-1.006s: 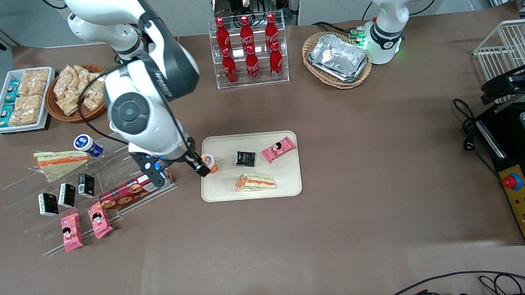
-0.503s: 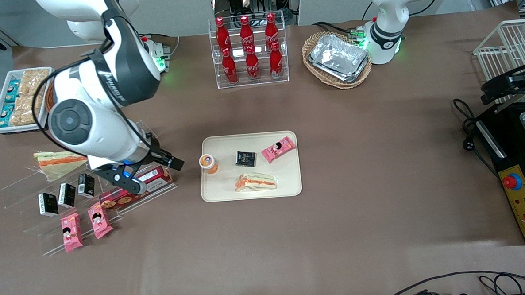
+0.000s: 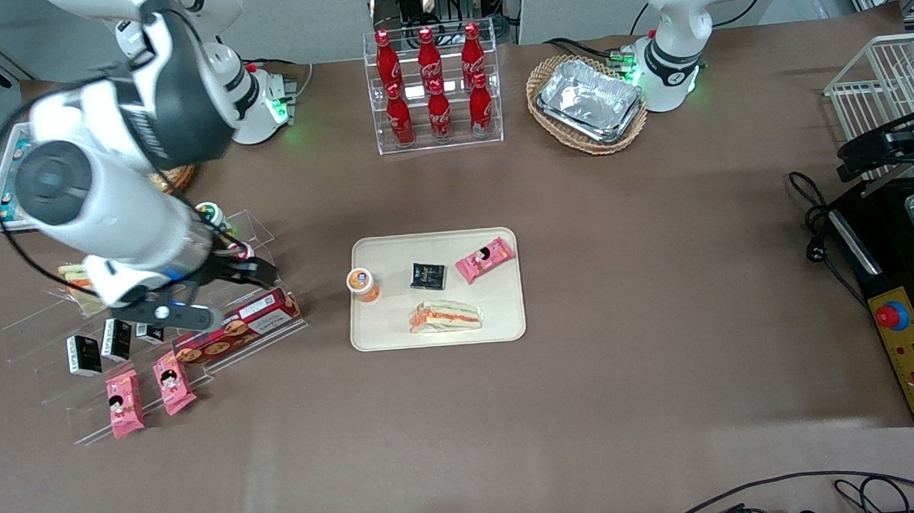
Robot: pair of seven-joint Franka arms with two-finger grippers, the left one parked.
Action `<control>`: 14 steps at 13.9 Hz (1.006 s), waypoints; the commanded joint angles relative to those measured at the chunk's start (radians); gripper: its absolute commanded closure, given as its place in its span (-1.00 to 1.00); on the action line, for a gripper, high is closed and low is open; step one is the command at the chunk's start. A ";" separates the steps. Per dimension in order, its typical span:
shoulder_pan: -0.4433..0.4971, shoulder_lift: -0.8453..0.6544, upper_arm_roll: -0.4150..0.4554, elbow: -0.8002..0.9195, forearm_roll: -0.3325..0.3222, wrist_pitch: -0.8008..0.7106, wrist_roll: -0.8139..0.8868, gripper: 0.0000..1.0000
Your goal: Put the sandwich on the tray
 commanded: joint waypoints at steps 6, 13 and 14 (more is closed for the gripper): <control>-0.242 -0.205 0.023 -0.123 -0.024 -0.043 -0.466 -1.00; -0.598 -0.415 0.369 -0.354 -0.106 -0.011 -0.483 -1.00; -0.603 -0.426 0.374 -0.368 -0.117 -0.003 -0.483 -1.00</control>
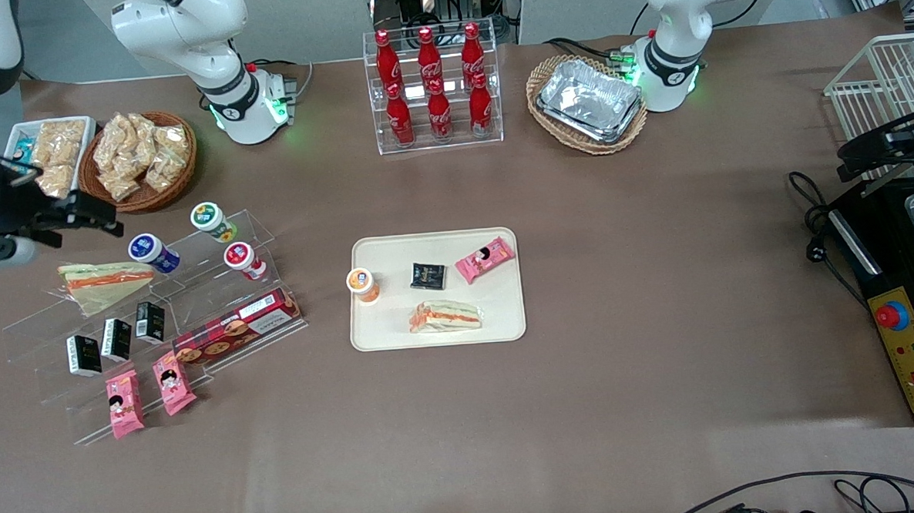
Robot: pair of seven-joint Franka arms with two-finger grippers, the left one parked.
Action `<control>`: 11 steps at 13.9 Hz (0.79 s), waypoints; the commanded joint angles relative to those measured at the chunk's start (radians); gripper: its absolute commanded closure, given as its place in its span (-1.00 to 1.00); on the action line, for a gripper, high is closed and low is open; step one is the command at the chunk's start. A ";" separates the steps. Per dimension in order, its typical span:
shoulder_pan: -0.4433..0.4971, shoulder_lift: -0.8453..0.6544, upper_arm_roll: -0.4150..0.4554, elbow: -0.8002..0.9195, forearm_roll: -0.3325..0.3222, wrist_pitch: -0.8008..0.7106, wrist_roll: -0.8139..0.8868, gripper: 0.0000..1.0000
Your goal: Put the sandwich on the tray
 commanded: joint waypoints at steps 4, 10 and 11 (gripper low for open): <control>-0.147 -0.099 0.155 -0.123 -0.039 0.044 0.009 -1.00; -0.195 -0.077 0.220 -0.098 -0.038 0.035 0.029 -1.00; -0.194 -0.077 0.220 -0.098 -0.038 0.033 0.035 -1.00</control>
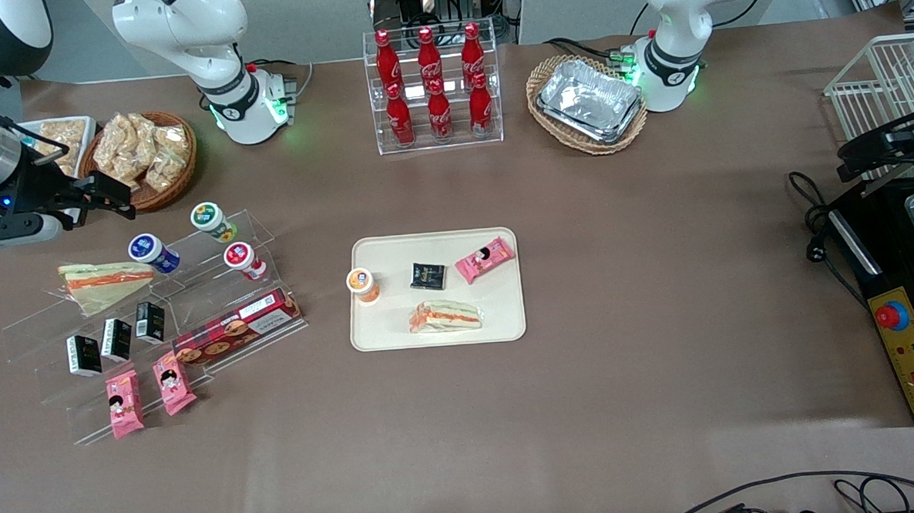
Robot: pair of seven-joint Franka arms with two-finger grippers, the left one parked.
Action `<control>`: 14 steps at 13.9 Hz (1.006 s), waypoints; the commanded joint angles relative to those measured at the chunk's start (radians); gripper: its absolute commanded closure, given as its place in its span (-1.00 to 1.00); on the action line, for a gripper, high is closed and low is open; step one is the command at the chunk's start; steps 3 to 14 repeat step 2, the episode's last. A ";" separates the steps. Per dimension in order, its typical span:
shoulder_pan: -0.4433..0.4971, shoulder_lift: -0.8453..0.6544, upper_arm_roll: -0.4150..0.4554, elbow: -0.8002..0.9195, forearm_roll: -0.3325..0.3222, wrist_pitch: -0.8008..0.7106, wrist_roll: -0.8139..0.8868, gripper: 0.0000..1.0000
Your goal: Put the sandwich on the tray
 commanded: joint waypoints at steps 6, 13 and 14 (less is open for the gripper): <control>-0.015 -0.005 0.018 -0.007 -0.017 -0.002 0.022 -1.00; -0.015 -0.005 0.018 -0.007 -0.017 -0.002 0.022 -1.00; -0.015 -0.005 0.018 -0.007 -0.017 -0.002 0.022 -1.00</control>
